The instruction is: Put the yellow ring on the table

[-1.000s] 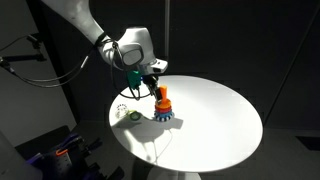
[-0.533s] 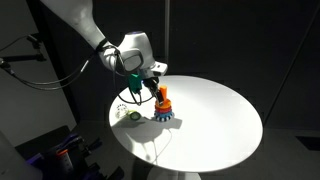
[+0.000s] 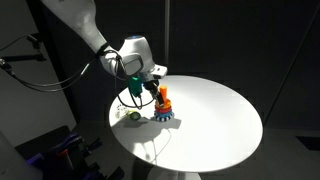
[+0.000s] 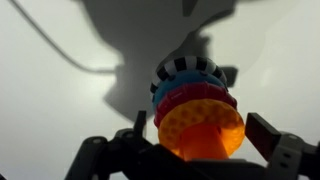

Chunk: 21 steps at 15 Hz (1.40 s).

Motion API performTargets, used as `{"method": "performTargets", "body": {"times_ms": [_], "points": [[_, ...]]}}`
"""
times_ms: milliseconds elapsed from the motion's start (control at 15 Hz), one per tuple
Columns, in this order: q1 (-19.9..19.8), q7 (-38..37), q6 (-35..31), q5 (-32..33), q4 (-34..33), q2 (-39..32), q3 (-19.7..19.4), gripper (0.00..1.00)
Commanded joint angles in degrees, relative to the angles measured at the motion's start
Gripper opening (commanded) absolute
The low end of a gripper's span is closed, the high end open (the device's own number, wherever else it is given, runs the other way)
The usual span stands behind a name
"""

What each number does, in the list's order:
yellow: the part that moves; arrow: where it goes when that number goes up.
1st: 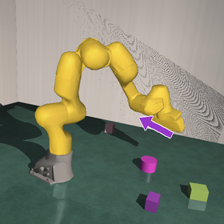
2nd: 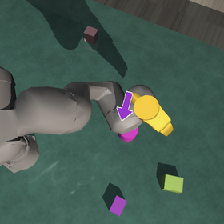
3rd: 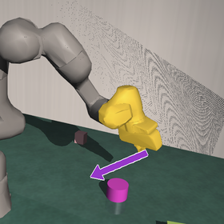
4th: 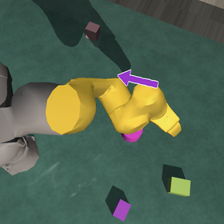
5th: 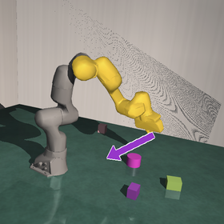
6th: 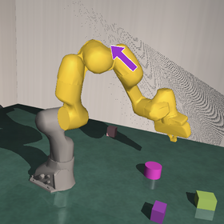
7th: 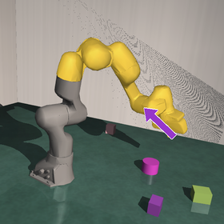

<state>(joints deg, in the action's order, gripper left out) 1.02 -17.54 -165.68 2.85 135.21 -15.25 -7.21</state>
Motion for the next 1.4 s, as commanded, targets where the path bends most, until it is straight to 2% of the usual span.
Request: {"method": "performTargets", "body": {"times_ms": [0,667,1333], "points": [[-0.49,2.26,-2.11,-1.54,0.46,-0.43,0.60,1.00],[-0.85,4.80,-5.25,-3.44,0.51,-1.63,1.72,1.00],[-0.29,4.93,-7.38,-2.86,-0.24,-3.53,0.66,1.00]]}}
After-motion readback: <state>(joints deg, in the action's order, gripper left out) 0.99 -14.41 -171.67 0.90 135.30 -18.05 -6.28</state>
